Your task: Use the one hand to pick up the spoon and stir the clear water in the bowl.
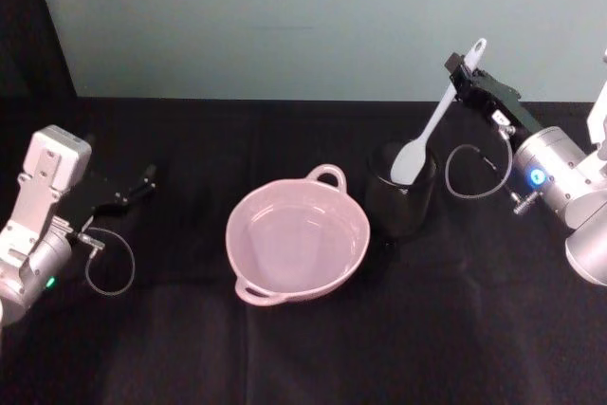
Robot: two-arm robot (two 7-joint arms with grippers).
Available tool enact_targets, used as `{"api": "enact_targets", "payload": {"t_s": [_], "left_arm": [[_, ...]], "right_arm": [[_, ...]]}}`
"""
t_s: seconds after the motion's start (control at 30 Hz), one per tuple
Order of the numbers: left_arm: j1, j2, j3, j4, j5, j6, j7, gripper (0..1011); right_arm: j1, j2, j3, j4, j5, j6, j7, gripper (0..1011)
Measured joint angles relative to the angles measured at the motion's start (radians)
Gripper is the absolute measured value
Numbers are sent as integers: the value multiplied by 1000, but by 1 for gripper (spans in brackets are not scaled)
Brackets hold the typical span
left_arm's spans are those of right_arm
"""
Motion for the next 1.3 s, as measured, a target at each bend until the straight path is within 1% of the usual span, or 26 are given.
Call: {"api": "enact_targets", "payload": {"t_s": [0.3,0.5,0.67,0.9,1.3], "left_arm": [[0,0,0,0,0,0,0,1011],[0,0,0,0,0,0,0,1011],[0,0,0,0,0,0,0,1011],[0,0,0,0,0,0,0,1011],[0,0,0,0,0,0,0,1011]], "right_arm": [[-15,-3,-3,14,14,-7,3,116],[-33,-9,5,14,30,-25,4,116],[-40,-12,8,15,33,-42,4,117],[-54,-15,9,15,23,-69,3,116],[-54,-20,-1,30,-10,-75,6,116]]}}
